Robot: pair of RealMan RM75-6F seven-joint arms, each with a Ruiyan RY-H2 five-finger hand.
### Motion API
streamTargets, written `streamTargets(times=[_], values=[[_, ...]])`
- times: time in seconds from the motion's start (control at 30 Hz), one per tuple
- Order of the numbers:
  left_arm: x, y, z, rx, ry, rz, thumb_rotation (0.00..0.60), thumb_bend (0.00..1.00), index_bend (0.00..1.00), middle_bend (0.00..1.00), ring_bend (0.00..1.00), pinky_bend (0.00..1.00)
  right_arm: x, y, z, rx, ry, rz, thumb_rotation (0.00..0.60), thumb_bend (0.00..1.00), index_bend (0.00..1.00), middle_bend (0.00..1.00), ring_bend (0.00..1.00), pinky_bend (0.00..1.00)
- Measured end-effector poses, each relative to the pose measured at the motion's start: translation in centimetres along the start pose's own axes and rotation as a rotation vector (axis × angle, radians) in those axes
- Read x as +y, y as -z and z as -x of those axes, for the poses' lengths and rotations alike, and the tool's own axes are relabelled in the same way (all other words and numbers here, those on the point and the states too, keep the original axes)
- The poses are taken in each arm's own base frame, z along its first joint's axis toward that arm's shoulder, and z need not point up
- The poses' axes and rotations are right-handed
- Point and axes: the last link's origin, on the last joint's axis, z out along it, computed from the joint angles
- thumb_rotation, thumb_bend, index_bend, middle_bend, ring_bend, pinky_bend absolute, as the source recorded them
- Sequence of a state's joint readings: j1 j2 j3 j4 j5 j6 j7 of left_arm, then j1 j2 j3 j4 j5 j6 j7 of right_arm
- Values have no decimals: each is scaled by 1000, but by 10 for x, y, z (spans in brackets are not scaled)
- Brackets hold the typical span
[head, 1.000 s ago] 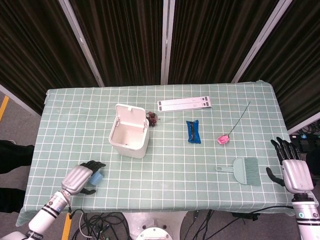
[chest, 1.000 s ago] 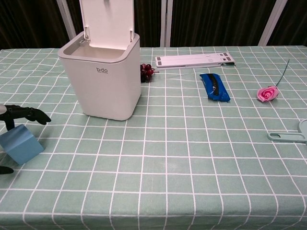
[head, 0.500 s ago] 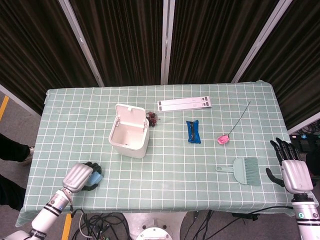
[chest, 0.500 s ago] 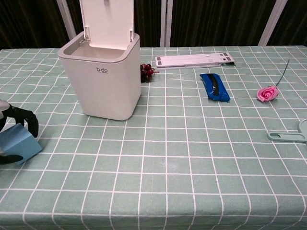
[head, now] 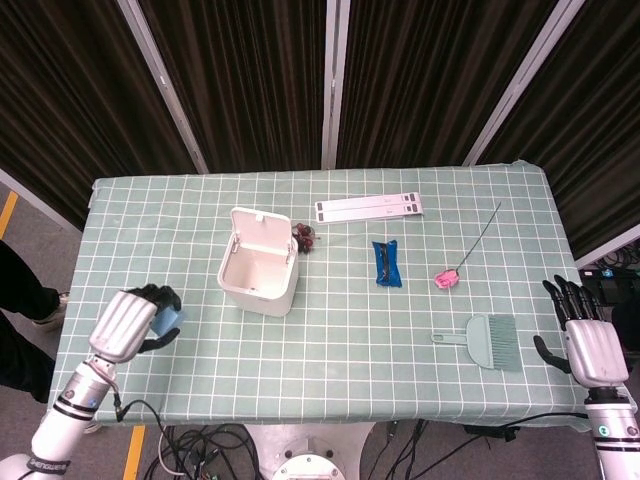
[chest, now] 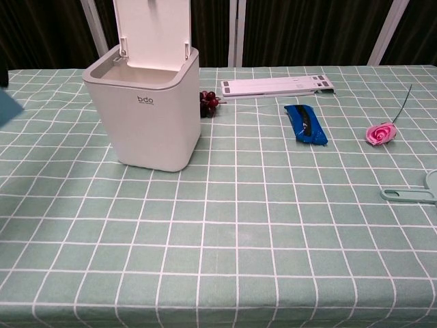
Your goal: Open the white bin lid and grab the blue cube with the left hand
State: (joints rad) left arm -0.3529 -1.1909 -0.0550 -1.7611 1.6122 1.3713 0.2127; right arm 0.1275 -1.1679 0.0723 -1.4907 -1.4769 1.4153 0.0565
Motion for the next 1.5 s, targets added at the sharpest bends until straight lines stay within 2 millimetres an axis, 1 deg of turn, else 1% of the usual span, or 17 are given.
streamTargets(times=[0.17, 0.27, 0.47, 0.57, 0.63, 0.7, 0.8, 0.87, 0.93, 1.03, 1.13, 1.2, 1.33, 1.4, 1.43, 1.47, 1.5], values=[[27, -29, -50, 152, -3, 94, 600, 260, 476, 456, 463, 677, -1, -1, 2, -3, -5, -4, 600, 252, 0, 0, 0, 0], [44, -49, -60, 176, 13, 157, 600, 260, 473, 452, 463, 676, 0, -1, 2, 1, -6, -4, 600, 252, 0, 0, 0, 0], [78, -92, -49, 145, 74, 251, 600, 260, 469, 439, 453, 668, 5, -1, 0, 6, -9, 12, 600, 252, 0, 0, 0, 0], [84, -111, -37, 127, 94, 252, 600, 259, 458, 415, 428, 648, 8, 0, 1, 2, -11, 20, 600, 254, 0, 0, 0, 0], [85, -121, -29, 110, 104, 245, 600, 255, 409, 366, 374, 603, 10, 0, 2, -2, -11, 25, 600, 262, 0, 0, 0, 0], [86, -130, -21, 92, 125, 237, 600, 233, 329, 287, 286, 522, 11, 0, 3, -5, -11, 28, 600, 274, 0, 0, 0, 0], [84, -136, -13, 70, 159, 232, 600, 107, 87, 70, 75, 293, 11, -2, 5, -8, -17, 28, 600, 278, 0, 0, 0, 0], [81, -138, -10, 66, 166, 225, 600, 68, 56, 27, 28, 229, 10, -2, 5, -9, -17, 23, 600, 279, 0, 0, 0, 0], [75, -138, -8, 78, 148, 212, 600, 61, 55, 27, 25, 217, 10, -2, 5, -9, -17, 21, 600, 279, 0, 0, 0, 0], [65, -131, -10, 101, 120, 187, 600, 60, 59, 42, 25, 214, 10, -2, 4, -4, -18, 21, 600, 278, 0, 0, 0, 0], [52, -113, -15, 105, 97, 154, 600, 61, 75, 62, 25, 211, 10, -1, 3, -1, -16, 20, 600, 278, 0, 0, 0, 0], [39, -92, -17, 109, 85, 109, 600, 61, 81, 68, 25, 206, 10, 0, 3, -1, -16, 17, 600, 278, 0, 0, 0, 0], [9, -37, -12, 99, 61, -26, 600, 60, 82, 68, 25, 199, 8, 1, 3, -1, -13, 9, 600, 277, 0, 0, 0, 0], [-9, 2, -6, 80, 39, -125, 600, 60, 83, 68, 25, 196, 6, 1, 3, 2, -12, 4, 600, 276, 0, 0, 0, 0], [-13, 11, -4, 73, 33, -150, 600, 60, 83, 68, 25, 193, 5, 1, 3, 3, -11, 1, 600, 275, 0, 0, 0, 0], [-21, 29, 1, 52, 20, -195, 600, 60, 83, 68, 25, 190, 5, 1, 3, 3, -9, -1, 600, 274, 0, 0, 0, 0], [-27, 41, 6, 33, 10, -223, 600, 60, 83, 68, 25, 188, 4, 1, 3, 3, -7, -3, 600, 272, 0, 0, 0, 0]])
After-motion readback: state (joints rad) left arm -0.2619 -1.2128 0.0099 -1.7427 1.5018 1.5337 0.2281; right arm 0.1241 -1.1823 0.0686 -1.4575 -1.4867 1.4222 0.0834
